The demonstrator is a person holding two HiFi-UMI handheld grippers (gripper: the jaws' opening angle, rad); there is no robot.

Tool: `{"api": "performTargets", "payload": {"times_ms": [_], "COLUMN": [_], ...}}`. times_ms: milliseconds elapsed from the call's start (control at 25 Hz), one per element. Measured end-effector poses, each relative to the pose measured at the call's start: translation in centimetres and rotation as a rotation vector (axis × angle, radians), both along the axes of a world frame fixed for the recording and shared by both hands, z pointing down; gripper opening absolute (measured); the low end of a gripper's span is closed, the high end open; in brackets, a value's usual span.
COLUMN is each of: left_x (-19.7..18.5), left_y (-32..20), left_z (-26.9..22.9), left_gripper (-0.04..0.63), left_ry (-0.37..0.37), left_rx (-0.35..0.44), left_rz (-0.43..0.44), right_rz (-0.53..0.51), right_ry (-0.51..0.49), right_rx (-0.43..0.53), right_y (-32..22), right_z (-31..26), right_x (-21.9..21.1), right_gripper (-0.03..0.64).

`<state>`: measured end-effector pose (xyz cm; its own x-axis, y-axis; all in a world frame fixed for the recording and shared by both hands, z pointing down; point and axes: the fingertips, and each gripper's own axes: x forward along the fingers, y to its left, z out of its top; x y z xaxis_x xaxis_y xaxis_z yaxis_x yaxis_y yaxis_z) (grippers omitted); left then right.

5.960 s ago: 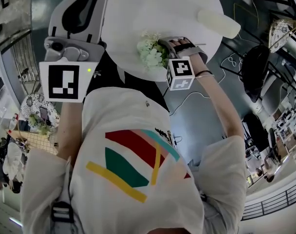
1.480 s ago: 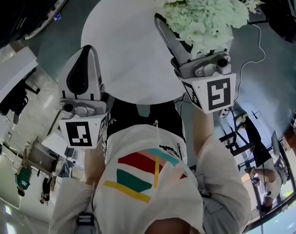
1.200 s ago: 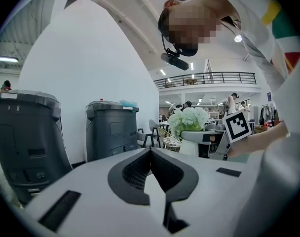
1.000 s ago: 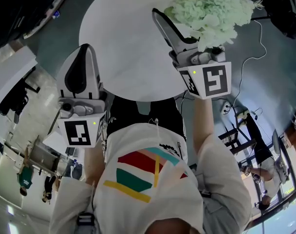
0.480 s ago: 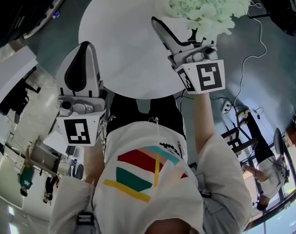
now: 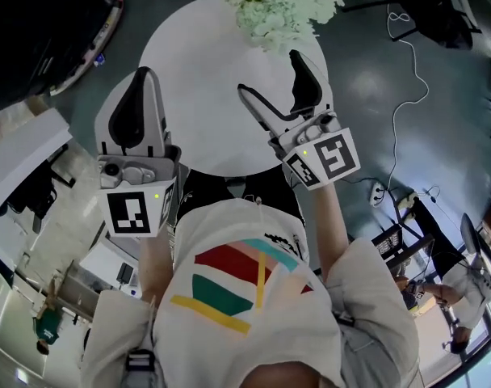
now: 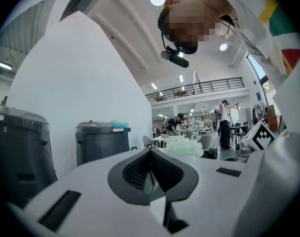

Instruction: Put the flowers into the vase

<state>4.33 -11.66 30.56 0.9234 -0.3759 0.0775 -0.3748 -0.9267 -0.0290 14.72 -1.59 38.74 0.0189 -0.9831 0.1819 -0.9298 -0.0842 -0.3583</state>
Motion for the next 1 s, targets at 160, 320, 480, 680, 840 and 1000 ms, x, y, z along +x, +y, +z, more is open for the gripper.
{"api": "performTargets", "payload": {"times_ms": [160,320,480,680,840,1000], "left_x": [1.6,1.9,1.6,0.3,0.4,0.8], "left_y": [0.3,0.6,0.2,-0.4,0.8,1.3], "left_z": [-4.3,-8.2,-10.5,-11.2,-11.6,-12.5], "left_gripper": [0.000,0.000,0.000,0.000,0.000,0.000], "left_ry": [0.073,0.127,0.141,0.165,0.162,0.173], "left_rx": [0.073,0.124,0.147,0.119,0.131,0.158], "left_rz": [0.017,0.017,-0.018,-0.095,-0.074,-0.055], "right_rz": [-0.040,-0.038,-0.041,0.014,0.049,0.059], "right_ry": [-0.064,0.000,0.114,0.146,0.195,0.275], "right_rx": [0.067,0.084,0.103,0.201,0.255,0.257], "right_y": [1.1,2.2,2.2,1.7,1.7,1.5], "right_z": [-4.2,-8.4,-12.3,-17.0,-19.7,-20.7], "right_x": [-0.8,-1.7,-2.0,-1.2,-1.4,-2.0], "right_gripper": [0.422,0.420,0.367,0.012,0.012,0.012]}}
